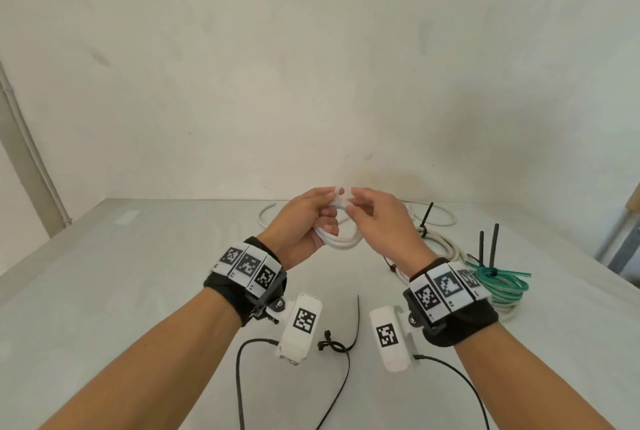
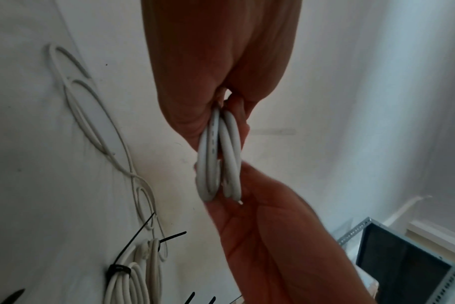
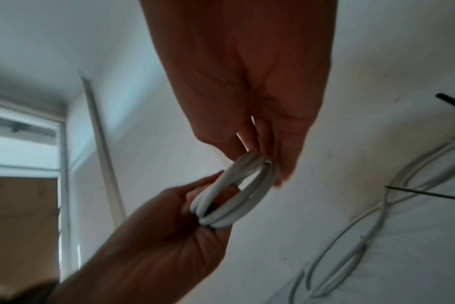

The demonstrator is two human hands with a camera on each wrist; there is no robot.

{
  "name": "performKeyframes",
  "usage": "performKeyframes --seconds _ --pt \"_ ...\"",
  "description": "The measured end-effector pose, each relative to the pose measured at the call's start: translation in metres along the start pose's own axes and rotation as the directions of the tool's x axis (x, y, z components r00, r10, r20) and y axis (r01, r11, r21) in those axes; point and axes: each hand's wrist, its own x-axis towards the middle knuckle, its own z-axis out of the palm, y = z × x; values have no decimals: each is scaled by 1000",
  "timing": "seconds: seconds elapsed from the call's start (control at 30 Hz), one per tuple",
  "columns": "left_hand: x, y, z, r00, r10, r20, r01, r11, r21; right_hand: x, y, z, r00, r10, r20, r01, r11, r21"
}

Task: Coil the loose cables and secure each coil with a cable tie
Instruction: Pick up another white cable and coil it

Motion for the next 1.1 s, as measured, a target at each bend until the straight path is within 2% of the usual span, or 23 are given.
performKeyframes --seconds 0.1,0.17,0.27,0.33,0.4,0.5,0.63,0.93,1.1 --pt "4 -6 -3 1000 8 21 -9 1000 27 1 5 -12 975 128 182 -166 963 210" --pt "4 -10 -3 998 -7 67 -2 991 136 2 11 -20 965 182 189 -224 947 232" --pt "3 -16 -3 992 -93 89 60 945 323 7 25 -29 966 248 68 -254 962 104" --pt "4 -20 -3 988 -144 58 108 906 410 12 38 -36 956 294 18 -294 956 8" --pt "5 -21 -4 986 -166 18 141 883 447 19 54 -47 943 332 -18 -331 929 -166" --pt "5 -19 -9 980 -201 4 172 850 498 21 66 -66 910 413 -45 -384 795 -469" --pt "5 -15 -15 977 -213 -18 192 837 513 20 85 -72 861 508 -26 -376 601 -706" --pt "4 -10 -30 980 -188 -63 191 812 551 22 98 -66 853 522 -8 -321 512 -797" --pt "10 -3 -46 969 -203 -138 245 779 577 23 83 -67 829 558 43 -269 464 -844"
